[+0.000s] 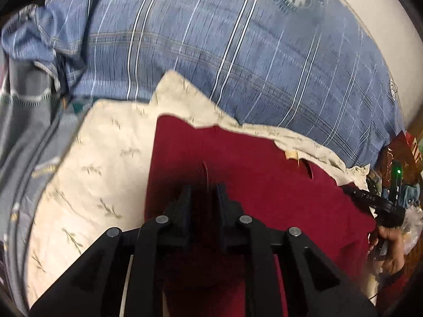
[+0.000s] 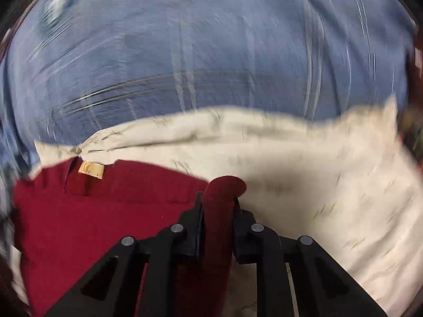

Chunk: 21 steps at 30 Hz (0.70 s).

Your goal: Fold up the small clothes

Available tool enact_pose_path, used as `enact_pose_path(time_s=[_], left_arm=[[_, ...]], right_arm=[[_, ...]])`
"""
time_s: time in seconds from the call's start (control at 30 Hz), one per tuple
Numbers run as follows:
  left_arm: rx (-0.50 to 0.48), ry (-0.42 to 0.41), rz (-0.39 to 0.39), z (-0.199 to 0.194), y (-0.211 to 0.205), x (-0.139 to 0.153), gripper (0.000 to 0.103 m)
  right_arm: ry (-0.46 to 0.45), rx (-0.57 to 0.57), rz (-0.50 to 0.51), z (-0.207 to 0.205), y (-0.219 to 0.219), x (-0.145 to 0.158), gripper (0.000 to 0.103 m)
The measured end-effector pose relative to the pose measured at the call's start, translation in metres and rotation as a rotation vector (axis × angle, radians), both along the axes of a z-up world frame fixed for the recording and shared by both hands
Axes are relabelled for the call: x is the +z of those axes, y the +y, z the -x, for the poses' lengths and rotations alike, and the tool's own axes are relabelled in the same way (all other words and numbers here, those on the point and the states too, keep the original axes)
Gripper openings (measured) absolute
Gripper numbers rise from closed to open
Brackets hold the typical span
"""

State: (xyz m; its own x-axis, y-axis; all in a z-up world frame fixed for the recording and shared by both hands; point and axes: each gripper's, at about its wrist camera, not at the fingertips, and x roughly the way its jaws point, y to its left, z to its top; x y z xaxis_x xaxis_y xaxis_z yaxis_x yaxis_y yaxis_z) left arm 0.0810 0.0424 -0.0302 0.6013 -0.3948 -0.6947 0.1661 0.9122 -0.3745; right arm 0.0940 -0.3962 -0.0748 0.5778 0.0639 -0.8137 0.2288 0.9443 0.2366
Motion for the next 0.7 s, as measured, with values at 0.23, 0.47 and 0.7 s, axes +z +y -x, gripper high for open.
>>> enact_pose_path(time_s=[0.23,0.47,0.7], left_arm=[[-0.003,-0.016,-0.015,0.006,-0.002,0.005,0.028],[-0.037,0.003,-0.066,0.01,-0.012,-0.002,0.042],[-0.018,0.003,-0.019,0.017,0.0,0.007,0.059]], right_arm=[[-0.095,0.006,0.023,0.074,-0.005,0.041,0.063],[0.047,0.103,0.209,0.082,0.027,-0.001,0.044],[-0.034,0.05,-0.059,0.108,0.014,0.007,0.071]])
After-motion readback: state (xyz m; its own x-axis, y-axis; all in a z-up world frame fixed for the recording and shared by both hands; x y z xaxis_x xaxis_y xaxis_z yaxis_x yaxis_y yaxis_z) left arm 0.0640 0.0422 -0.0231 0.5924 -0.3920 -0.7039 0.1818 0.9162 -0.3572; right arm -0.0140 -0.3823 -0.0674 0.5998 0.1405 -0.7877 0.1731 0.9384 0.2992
